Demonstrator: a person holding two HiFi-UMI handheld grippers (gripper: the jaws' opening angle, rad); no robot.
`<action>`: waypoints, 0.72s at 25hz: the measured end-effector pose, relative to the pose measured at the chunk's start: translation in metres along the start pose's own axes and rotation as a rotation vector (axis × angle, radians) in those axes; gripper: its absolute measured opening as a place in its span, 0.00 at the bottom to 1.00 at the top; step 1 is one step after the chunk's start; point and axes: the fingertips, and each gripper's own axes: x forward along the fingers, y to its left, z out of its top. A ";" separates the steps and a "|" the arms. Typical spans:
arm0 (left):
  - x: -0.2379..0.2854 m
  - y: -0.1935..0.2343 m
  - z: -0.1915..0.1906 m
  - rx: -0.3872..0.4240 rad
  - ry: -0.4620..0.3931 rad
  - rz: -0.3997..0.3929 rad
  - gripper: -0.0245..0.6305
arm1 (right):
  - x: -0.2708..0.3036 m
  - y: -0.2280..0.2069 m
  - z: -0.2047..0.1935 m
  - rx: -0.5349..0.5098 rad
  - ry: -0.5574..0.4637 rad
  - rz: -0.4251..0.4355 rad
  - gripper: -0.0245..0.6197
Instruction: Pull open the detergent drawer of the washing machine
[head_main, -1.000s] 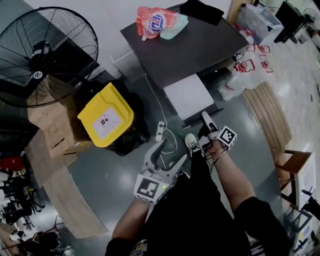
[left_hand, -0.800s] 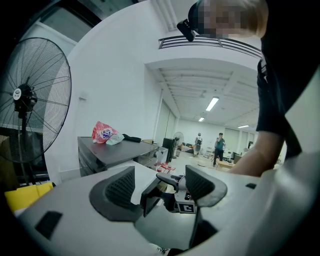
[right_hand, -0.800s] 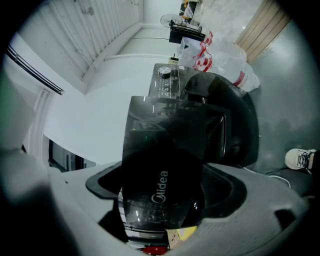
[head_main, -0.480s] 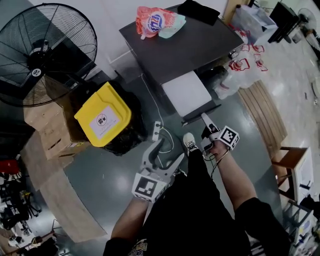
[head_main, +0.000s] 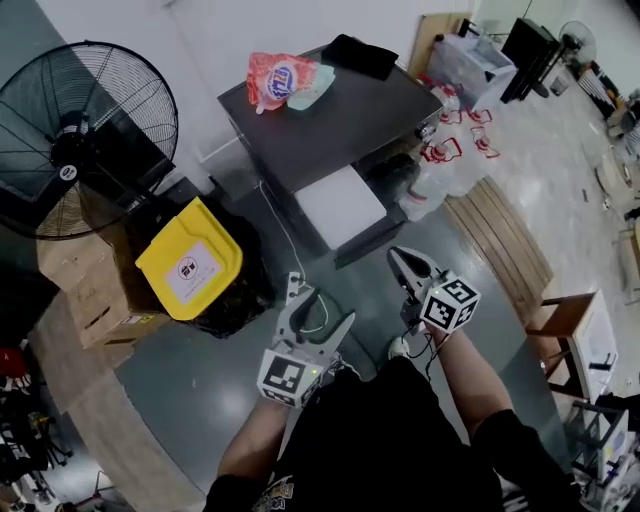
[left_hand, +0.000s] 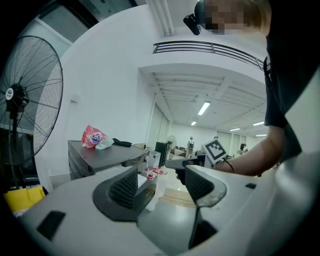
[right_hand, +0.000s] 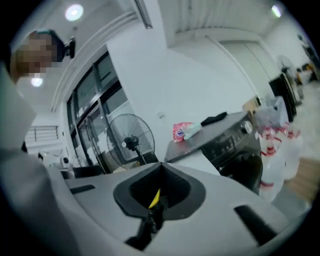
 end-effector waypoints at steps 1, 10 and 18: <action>0.001 -0.004 0.000 0.007 -0.003 0.001 0.48 | -0.006 0.011 0.008 -0.078 0.007 0.017 0.04; 0.023 -0.051 0.002 0.025 0.020 0.111 0.07 | -0.070 0.072 0.061 -0.479 0.001 0.181 0.04; 0.041 -0.134 -0.012 0.033 0.053 0.223 0.07 | -0.144 0.067 0.064 -0.464 0.010 0.316 0.04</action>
